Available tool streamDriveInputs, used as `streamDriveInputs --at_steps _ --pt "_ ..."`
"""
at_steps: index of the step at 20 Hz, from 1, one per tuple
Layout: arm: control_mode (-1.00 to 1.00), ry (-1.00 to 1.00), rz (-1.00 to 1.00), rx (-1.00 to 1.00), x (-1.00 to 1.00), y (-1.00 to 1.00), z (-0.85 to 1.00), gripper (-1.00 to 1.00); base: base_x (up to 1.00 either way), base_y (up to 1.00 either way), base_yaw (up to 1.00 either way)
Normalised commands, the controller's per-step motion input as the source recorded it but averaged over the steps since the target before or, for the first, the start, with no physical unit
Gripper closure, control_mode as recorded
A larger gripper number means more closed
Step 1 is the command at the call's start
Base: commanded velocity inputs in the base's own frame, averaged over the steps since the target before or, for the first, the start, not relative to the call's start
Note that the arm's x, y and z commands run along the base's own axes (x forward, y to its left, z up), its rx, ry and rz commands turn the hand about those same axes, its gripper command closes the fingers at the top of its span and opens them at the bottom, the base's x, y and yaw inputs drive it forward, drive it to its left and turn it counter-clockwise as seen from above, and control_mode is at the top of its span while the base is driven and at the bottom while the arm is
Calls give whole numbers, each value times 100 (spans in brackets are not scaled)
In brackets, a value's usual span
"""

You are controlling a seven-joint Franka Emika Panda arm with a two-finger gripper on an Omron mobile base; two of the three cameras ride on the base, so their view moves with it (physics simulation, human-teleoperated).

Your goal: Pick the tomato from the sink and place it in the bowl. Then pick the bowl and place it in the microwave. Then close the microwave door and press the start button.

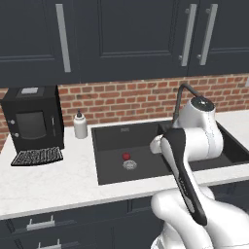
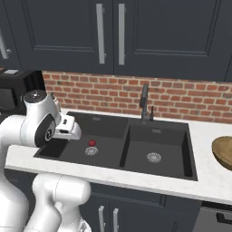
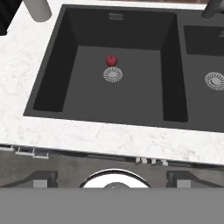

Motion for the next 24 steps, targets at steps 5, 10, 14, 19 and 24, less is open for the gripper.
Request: streamDriveInputs --at_steps 5,10,14,19,24 --pt "-100 3 0 0 57 16 -40 -100 0 0 0" --pt "-100 13 0 0 63 1 -20 -100 0 0 0" --pt "-100 7 0 0 62 0 -29 -100 0 0 0" --pt "-100 3 0 0 60 4 -32 -100 0 0 0" --pt "-100 4 0 0 51 7 -31 -100 0 0 0"
